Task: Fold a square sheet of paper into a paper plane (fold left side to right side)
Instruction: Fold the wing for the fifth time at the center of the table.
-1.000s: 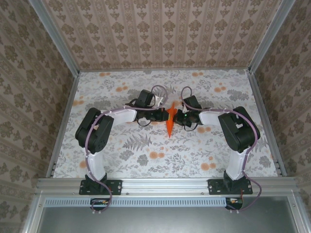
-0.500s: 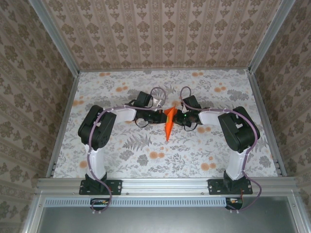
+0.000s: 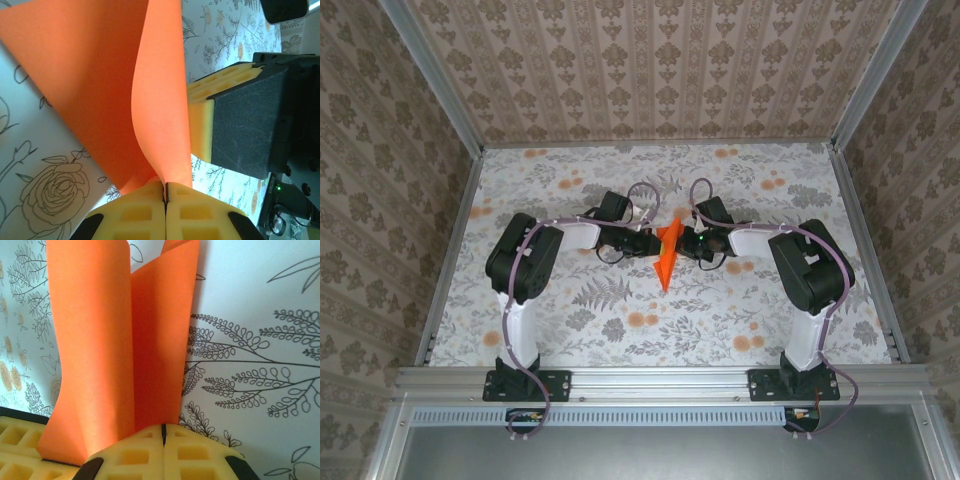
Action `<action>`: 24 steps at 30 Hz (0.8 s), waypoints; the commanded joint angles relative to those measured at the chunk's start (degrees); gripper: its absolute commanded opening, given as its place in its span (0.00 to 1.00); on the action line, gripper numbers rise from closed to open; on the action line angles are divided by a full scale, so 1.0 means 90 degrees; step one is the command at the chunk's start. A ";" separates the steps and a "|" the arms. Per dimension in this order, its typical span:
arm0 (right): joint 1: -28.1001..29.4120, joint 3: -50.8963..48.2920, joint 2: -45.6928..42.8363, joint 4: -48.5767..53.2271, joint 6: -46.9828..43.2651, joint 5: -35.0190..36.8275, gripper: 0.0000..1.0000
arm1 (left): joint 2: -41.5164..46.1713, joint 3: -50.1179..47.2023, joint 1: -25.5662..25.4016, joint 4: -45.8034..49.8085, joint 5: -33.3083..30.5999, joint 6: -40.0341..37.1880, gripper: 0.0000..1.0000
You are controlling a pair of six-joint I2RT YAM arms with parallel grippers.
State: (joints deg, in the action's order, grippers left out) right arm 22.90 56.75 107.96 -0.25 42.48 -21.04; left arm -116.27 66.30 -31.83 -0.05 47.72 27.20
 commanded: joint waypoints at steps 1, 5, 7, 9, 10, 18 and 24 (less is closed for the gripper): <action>0.0037 -0.0221 -0.0024 0.0056 -0.0090 -0.0080 0.09 | 0.0073 0.0023 0.0005 -0.0117 0.0262 -0.0180 0.07; -0.0045 -0.0335 -0.0387 -0.0236 -0.0128 -0.0179 0.16 | 0.0199 0.0004 -0.0042 -0.0079 0.0287 -0.0162 0.07; -0.0091 -0.0410 -0.0569 -0.0322 -0.0154 -0.0208 0.19 | 0.0234 -0.0023 -0.0073 -0.0074 0.0292 -0.0144 0.07; -0.0153 -0.0492 -0.0762 -0.0262 -0.0205 -0.0166 0.23 | 0.0269 -0.0023 -0.0105 -0.0081 0.0273 -0.0132 0.07; -0.0187 -0.0527 -0.0861 -0.0191 -0.0241 -0.0122 0.25 | 0.0290 -0.0023 -0.0120 -0.0078 0.0271 -0.0117 0.07; -0.0572 -0.1037 -0.1456 -0.0196 -0.0347 -0.0118 0.38 | 0.0421 0.0063 -0.0259 -0.0046 0.0241 -0.0054 0.07; -0.0664 -0.1239 -0.1484 -0.0763 -0.0079 -0.0454 0.48 | 0.0271 0.0229 -0.0422 -0.0028 0.0328 -0.0012 0.08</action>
State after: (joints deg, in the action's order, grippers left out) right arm 17.17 46.59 95.72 -4.08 40.95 -22.83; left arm -114.37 66.48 -34.89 -0.21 48.90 27.22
